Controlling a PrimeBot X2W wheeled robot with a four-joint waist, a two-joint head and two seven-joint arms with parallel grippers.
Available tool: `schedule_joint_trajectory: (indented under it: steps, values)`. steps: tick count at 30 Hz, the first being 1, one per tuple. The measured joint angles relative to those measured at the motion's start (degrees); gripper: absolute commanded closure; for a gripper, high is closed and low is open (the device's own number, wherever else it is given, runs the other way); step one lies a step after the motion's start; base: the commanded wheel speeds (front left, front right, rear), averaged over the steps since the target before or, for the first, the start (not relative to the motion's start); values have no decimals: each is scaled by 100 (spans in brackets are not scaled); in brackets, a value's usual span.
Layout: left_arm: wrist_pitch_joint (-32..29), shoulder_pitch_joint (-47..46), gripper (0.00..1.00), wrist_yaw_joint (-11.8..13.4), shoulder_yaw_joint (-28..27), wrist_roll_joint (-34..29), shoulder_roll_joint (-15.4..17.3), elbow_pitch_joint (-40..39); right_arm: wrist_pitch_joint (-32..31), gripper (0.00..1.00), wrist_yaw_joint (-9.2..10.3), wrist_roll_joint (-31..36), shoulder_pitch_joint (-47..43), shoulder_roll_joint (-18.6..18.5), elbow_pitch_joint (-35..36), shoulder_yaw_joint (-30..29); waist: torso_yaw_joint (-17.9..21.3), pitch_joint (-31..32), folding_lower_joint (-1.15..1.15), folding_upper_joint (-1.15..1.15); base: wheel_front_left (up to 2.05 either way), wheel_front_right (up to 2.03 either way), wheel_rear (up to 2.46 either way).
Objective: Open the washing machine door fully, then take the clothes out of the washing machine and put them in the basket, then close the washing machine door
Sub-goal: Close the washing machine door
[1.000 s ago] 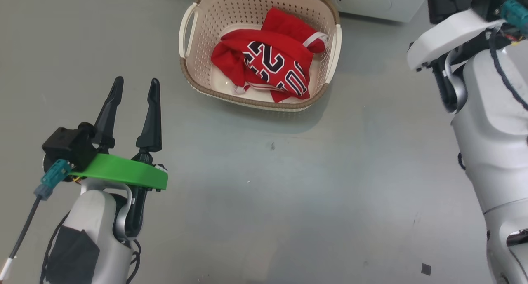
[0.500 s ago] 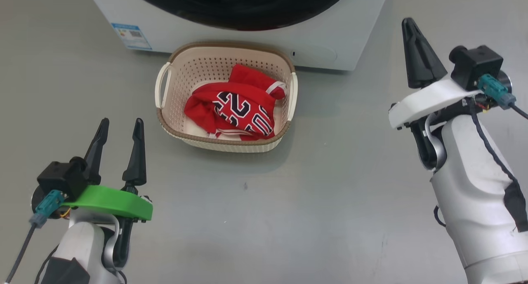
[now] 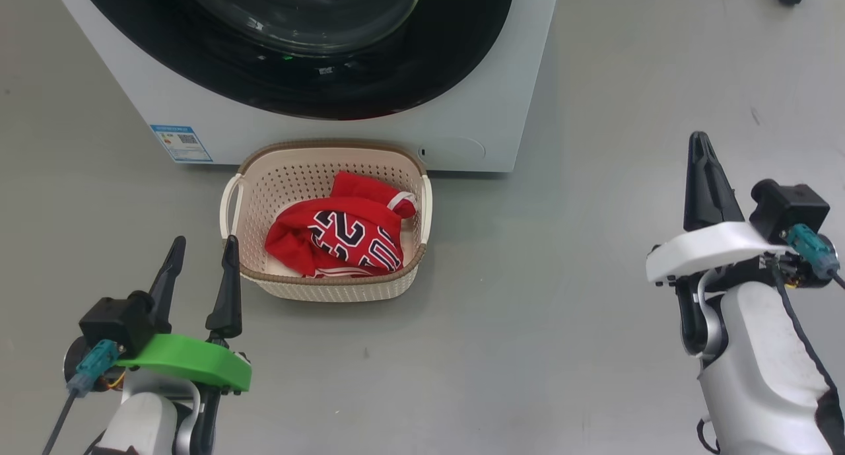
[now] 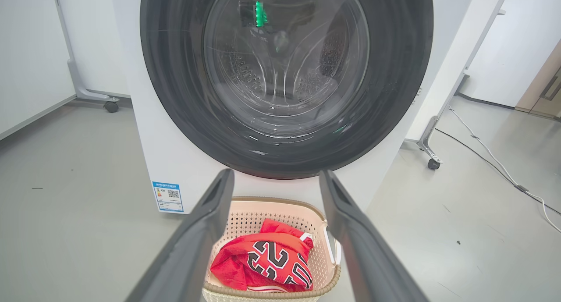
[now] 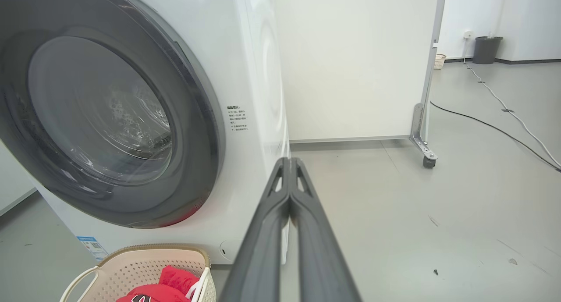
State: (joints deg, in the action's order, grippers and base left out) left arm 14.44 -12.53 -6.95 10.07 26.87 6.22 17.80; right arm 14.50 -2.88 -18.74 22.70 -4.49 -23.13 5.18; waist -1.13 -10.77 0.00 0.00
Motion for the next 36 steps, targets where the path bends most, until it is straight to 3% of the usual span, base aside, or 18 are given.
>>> schedule_joint_trajectory:
  steps: [20, 21, 22, 36]
  values:
    - [0, 350, 0, 0, 9, -178, -55, 27, 0, 100, -2, 138, -1272, 83, 760, -187, 210, 421, 0, 0, 0, 0, 0]
    - [0, 350, 0, 0, 8, -187, -59, 26, 0, 56, 1, 215, -1292, 82, 821, -186, 211, 420, 0, 0, 0, 0, 0]
    - [0, 351, 0, 0, 8, -212, -66, 26, 0, 0, 1, 274, -1298, 82, 838, -181, 212, 420, 0, 0, 0, 0, 0]
    - [0, 352, 0, 1, -103, -330, -135, 8, 0, 0, 0, 427, -1546, 100, 1054, -133, 199, 421, 0, 0, 0, 0, 0]
